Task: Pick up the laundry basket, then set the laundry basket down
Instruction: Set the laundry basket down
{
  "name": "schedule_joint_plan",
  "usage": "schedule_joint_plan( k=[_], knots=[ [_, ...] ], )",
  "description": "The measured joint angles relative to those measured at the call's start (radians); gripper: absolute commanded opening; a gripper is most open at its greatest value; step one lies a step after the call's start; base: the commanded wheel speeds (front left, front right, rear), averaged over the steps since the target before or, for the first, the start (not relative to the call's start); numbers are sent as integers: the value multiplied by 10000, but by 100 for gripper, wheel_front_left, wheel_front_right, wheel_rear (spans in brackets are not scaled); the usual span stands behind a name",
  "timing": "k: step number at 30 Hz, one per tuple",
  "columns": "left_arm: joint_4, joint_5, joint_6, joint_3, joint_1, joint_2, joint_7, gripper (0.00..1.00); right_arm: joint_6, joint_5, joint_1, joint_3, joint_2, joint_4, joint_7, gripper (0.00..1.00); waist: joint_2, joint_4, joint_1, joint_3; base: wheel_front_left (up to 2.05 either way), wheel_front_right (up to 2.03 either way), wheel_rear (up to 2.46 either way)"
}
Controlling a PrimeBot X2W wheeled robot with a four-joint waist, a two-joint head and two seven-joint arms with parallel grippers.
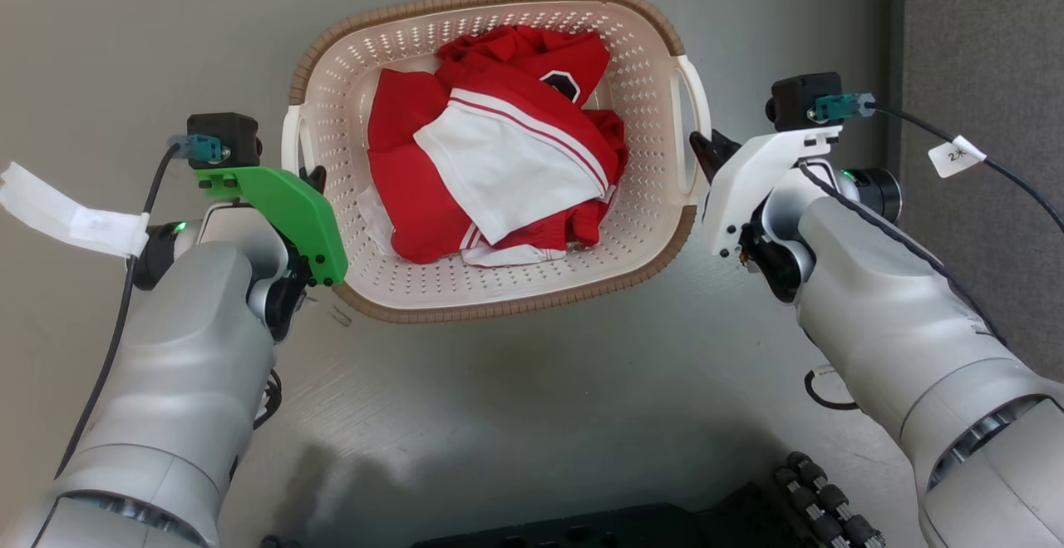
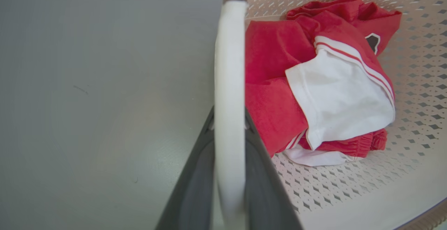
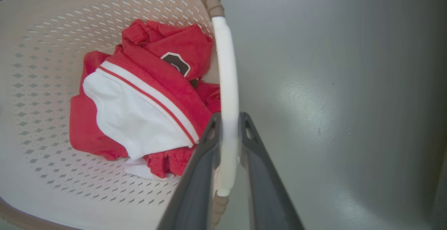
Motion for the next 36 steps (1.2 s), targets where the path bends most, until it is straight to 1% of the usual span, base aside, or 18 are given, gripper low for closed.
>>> schedule_joint_plan(
  k=[3, 6, 7, 26, 28, 29, 30, 31, 34, 36],
  knots=[
    [17, 0, 0, -12, -16, -10, -36, 0, 86, 0, -46, 0, -27, 4, -31, 0, 0, 15, 0, 39, 0, 0, 0],
    [44, 0, 0, -36, -20, -19, -88, 0, 102, 2, -46, 0, -35, 8, -84, 0, 0, 22, 0, 50, 0, 0, 0],
    [48, 0, 0, -48, -21, -19, -88, 0, 167, 2, -46, 0, -36, 19, -84, 0, 0, 22, 0, 50, 0, 0, 0],
    [209, -2, 0, -322, -82, -50, -105, 0, 297, 36, -38, 130, 10, 171, 142, 0, 0, -17, 0, -68, 0, 0, 0],
    [249, -2, 0, -337, -82, -58, -102, 0, 359, 42, -30, 150, 12, 196, 199, 0, 0, -20, 0, -88, 0, 0, 0],
    [261, -2, 0, -353, -82, -58, -102, 28, 399, 46, -26, 192, 12, 196, 222, 39, 0, -22, 0, -97, 0, 0, 0],
    [274, -2, 0, -366, -82, -59, -100, 92, 439, 48, -22, 209, 8, 178, 211, 100, 0, -24, 1, -106, 0, 0, 0],
    [280, -2, 0, -380, -82, -54, -73, 100, 504, 65, -5, 198, 6, 146, 209, 100, 0, -25, 0, -116, 0, 0, 0],
    [309, -2, -2, -428, -80, -13, -73, 100, 700, 169, 162, 255, -84, -17, 224, 100, 0, -22, 0, -152, 0, 0, 0],
    [291, -2, -2, -451, -80, -17, -132, 100, 706, 255, 250, 253, -134, -88, 242, 100, 0, -18, 0, -176, 0, 0, 0]
  ],
)
